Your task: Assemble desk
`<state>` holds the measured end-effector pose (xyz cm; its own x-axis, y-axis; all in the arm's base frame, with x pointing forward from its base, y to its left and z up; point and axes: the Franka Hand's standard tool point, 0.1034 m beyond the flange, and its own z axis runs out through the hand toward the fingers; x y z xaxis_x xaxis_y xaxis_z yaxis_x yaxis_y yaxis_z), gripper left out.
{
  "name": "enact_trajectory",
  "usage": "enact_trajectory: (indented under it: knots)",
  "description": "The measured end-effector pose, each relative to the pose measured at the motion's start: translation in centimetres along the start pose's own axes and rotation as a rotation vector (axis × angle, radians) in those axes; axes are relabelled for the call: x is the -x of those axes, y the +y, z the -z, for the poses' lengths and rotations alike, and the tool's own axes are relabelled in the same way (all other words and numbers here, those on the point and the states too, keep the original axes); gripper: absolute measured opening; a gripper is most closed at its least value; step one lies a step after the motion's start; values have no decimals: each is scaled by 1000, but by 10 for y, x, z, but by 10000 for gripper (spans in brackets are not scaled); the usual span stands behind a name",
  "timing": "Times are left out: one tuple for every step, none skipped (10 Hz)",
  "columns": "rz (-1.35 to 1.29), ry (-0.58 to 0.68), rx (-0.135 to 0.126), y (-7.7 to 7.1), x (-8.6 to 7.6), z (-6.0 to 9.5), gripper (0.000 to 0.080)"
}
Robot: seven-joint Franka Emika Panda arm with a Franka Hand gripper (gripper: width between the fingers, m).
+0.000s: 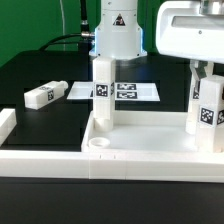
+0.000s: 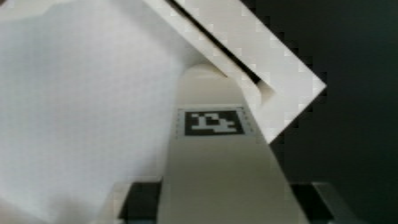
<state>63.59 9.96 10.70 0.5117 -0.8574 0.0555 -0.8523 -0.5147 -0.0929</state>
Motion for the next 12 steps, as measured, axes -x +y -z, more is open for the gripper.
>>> enact_trajectory:
  knots:
    - [-116,-10,-5,0,0,0,290]
    - [-209,-22,-9,0,1,0,290]
    - [-278,-27,-11,0,1,-1,290]
    - [-338,-33,-13,0,2,0,290]
    - [-334,-33,-13,-1,2,0,290]
    - [-314,-32,-13,0,2,-1,452]
    - [-288,-32,-13,0,2,-1,452]
    - [-276,-33,-12,0,1,-1,577]
    - [-239,-32,-12,0,1,-1,632]
    - [-121,-26,-10,0,0,-1,632]
    - [-83,-24,-12,0,0,-1,647]
    - [26,-21,-12,0,-1,-1,647]
